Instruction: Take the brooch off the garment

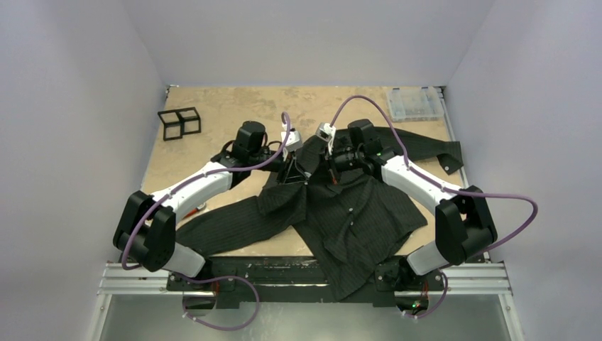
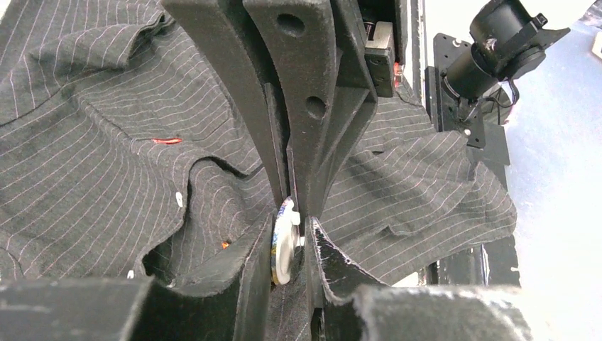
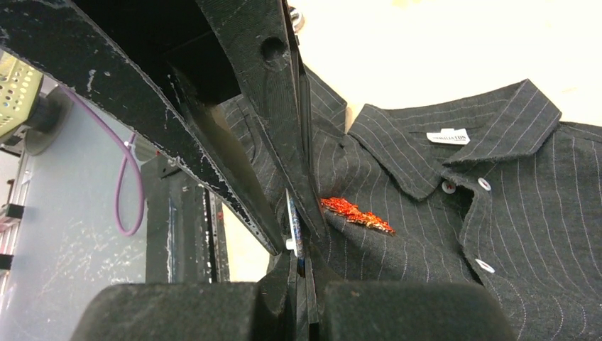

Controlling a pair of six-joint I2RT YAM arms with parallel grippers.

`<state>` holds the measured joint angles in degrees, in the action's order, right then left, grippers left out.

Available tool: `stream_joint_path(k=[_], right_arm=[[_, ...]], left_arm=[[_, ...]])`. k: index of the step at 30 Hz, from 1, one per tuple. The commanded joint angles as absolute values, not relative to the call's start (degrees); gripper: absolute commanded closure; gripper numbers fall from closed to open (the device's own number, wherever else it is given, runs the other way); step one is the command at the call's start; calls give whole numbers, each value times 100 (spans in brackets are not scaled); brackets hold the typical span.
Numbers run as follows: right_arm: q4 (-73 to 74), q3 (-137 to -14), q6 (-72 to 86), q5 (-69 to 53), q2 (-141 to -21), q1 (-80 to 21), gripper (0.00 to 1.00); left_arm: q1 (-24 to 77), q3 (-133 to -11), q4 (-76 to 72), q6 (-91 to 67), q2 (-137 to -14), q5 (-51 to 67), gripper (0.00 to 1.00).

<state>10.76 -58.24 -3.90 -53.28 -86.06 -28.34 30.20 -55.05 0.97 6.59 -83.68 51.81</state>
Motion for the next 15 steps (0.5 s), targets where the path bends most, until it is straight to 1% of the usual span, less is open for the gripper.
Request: stream_joint_path(k=[1,7,8,15], right_arm=[[911,-5853,-349,-5507,-8364,-2826,100],[890,-5825,-415,-5613,-8314,-2826,100],[896,-5827,-446,-5616,-8314,-2830,100],[996,-5823,-600,-5557,-8302,-2824,100]], left_arm=[[3030,-5511,-140,815,-8385,4873,82],[3017,-5442,-17,1282,-8292,4860,87],[2989,-5441,-10,1315,-8297,4913,86],[2861,-5427,-9,1441,-8254,4981,73]])
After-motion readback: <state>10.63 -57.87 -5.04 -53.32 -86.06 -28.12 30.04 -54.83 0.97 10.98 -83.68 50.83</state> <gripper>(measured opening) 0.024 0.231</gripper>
